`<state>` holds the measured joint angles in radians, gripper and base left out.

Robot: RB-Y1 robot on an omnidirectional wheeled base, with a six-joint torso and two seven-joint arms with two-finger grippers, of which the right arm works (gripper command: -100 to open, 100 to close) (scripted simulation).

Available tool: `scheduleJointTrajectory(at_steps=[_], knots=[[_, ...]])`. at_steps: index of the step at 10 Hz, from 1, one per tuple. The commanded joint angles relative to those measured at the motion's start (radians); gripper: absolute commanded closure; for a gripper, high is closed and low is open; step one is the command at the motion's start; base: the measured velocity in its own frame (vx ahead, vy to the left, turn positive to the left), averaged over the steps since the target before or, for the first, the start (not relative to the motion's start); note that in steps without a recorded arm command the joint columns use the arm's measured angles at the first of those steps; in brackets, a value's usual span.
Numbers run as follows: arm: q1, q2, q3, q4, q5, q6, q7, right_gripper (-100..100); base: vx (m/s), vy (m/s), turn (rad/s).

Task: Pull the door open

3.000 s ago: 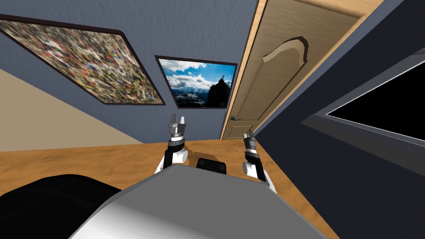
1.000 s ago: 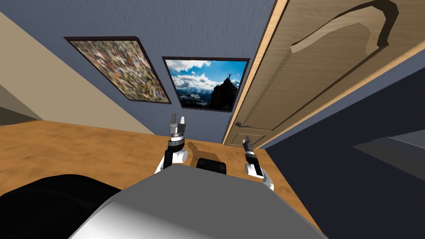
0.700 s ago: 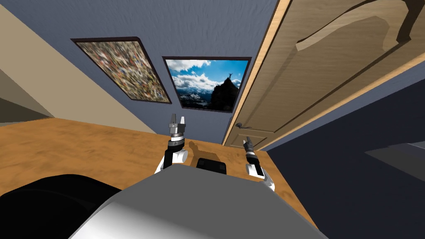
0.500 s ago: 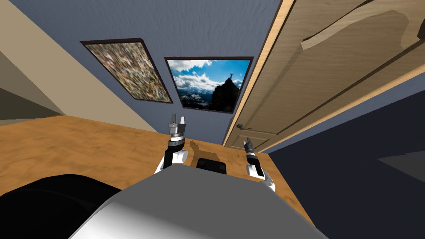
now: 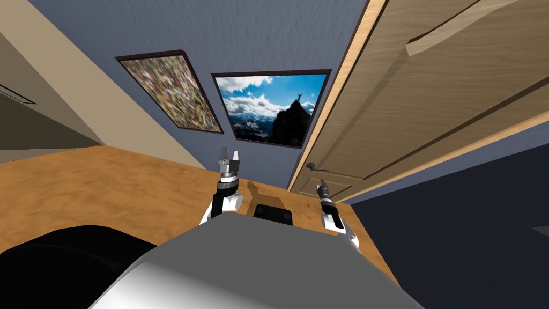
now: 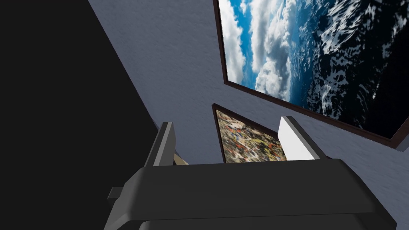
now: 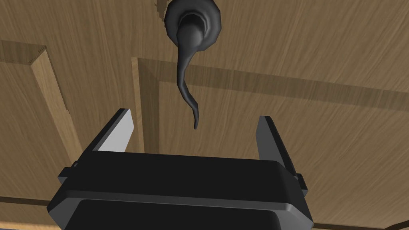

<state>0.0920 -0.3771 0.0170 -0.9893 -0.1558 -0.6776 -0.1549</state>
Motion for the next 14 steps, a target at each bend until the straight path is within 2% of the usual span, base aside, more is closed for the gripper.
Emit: scheduleJointTrajectory(at_steps=[1, 3, 4, 10, 11, 12, 13, 14], knots=[[-0.010, -0.009, 0.000, 0.030, -0.001, -0.006, -0.009, -100, 0.063, -0.058, 0.070], [-0.023, -0.019, 0.000, 0.066, -0.002, -0.014, -0.018, -100, 0.056, -0.061, 0.082], [-0.019, -0.017, 0.000, 0.056, -0.002, -0.011, -0.015, -100, 0.020, -0.022, 0.011], [-0.022, -0.042, -0.050, 0.123, -0.025, -0.041, -0.033, -100, 0.189, -0.015, 0.127], [-0.022, -0.045, -0.055, 0.130, -0.028, -0.044, -0.035, -100, 0.174, -0.005, 0.090], [-0.015, -0.041, -0.052, 0.113, -0.026, -0.037, -0.031, -100, 0.081, -0.006, 0.017], [-0.015, -0.041, -0.052, 0.113, -0.026, -0.037, -0.031, 100, -0.009, 0.002, -0.012], [-0.015, -0.041, -0.052, 0.113, -0.026, -0.037, -0.031, 100, -0.030, 0.002, -0.004]])
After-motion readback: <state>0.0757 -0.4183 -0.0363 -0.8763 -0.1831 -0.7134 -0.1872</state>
